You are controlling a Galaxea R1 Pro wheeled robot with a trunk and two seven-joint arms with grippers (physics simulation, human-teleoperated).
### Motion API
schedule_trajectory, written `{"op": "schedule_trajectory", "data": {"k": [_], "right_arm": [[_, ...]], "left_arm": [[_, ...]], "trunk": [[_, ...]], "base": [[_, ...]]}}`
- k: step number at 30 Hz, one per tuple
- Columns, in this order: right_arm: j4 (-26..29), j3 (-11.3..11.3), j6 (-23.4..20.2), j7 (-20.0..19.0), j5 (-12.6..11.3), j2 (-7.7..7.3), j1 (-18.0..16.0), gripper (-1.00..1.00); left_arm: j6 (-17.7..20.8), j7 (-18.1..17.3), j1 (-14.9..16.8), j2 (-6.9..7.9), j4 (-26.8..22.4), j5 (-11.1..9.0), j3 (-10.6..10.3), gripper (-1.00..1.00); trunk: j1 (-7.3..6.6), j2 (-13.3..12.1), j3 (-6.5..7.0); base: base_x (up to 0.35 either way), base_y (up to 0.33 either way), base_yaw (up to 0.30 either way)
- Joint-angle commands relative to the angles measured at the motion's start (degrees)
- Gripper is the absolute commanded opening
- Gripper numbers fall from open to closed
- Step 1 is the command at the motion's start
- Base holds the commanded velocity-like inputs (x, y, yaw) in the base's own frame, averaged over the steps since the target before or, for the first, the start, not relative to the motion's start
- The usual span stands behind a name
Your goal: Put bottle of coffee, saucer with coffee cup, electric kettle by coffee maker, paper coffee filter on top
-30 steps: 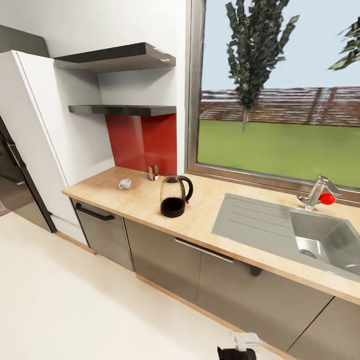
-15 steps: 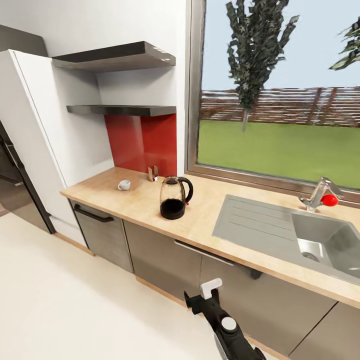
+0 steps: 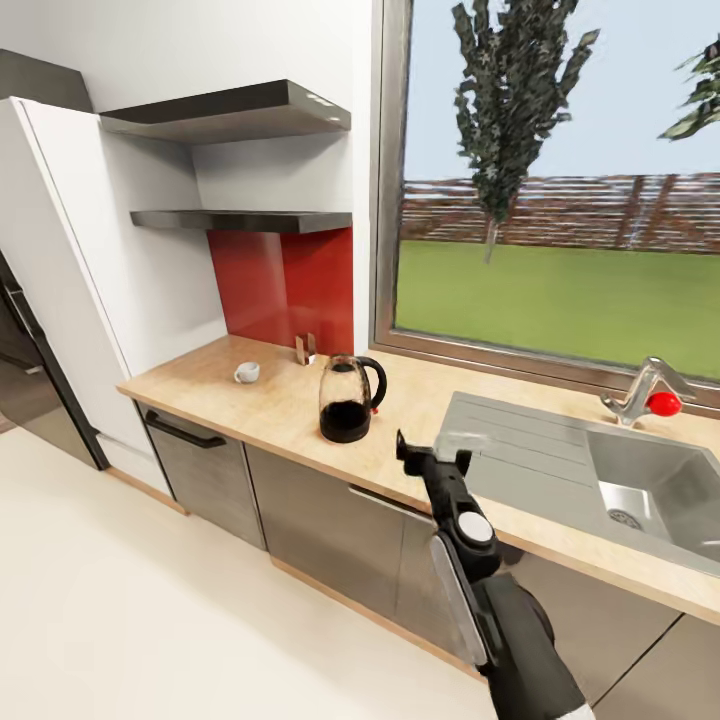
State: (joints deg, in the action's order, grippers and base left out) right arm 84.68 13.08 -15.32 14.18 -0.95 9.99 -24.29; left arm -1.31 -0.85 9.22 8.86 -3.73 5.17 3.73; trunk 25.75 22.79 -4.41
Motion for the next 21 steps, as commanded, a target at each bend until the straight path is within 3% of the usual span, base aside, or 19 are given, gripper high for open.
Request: {"op": "schedule_trajectory", "data": {"k": [1, 3, 5, 6, 9, 14, 18, 21], "right_arm": [[0.01, -2.21, -0.35, 0.66, -0.19, 0.01, -0.16, 1.00], [-0.07, -6.21, -0.40, 0.67, -0.17, 0.01, -0.27, 1.00], [-0.13, -7.89, -0.45, 0.36, -0.17, -0.05, -0.34, 1.00], [-0.21, -8.52, -0.50, 0.11, -0.18, -1.41, -0.40, 1.00], [-1.06, -9.28, -0.70, -0.34, -0.15, -4.74, -1.45, 1.00], [-5.72, -9.83, -2.34, -0.61, -0.25, -7.58, -4.16, 1.00], [-11.29, -10.66, -2.95, -0.79, -0.29, -8.37, -4.84, 1.00], [-12.36, -11.01, -3.01, -0.81, -0.33, -8.45, -4.91, 1.00]], "left_arm": [[-0.12, -0.10, 0.04, 0.03, 0.04, 0.54, 0.40, 1.00], [-0.15, -0.11, 0.03, 0.08, 0.04, 0.54, 0.41, 1.00], [-0.16, -0.11, 0.04, 0.09, 0.04, 0.54, 0.41, 1.00], [-0.17, -0.11, 0.04, 0.10, 0.04, 0.54, 0.40, 1.00], [-0.18, -0.11, 0.04, 0.11, 0.04, 0.54, 0.40, 1.00], [-0.09, -0.11, 0.03, 0.12, 0.04, 0.54, 0.46, 1.00], [-0.02, -0.05, 0.02, 0.19, -0.03, 0.51, 0.49, 1.00], [0.02, -0.04, 0.01, 0.19, -0.04, 0.50, 0.49, 1.00]], "trunk": [[0.03, 0.13, -0.13], [0.03, 0.13, -0.13], [0.03, 0.13, -0.13], [0.03, 0.13, -0.13], [0.03, 0.13, -0.13], [0.03, 0.13, -0.13], [0.03, 0.13, -0.13], [0.03, 0.13, -0.13]], "base": [[0.000, 0.000, 0.000], [0.002, 0.000, 0.000], [0.029, 0.000, 0.000], [0.048, 0.000, 0.000], [0.067, 0.000, 0.000], [0.161, 0.000, 0.000], [0.298, 0.041, 0.000], [0.324, 0.101, 0.000]]}}
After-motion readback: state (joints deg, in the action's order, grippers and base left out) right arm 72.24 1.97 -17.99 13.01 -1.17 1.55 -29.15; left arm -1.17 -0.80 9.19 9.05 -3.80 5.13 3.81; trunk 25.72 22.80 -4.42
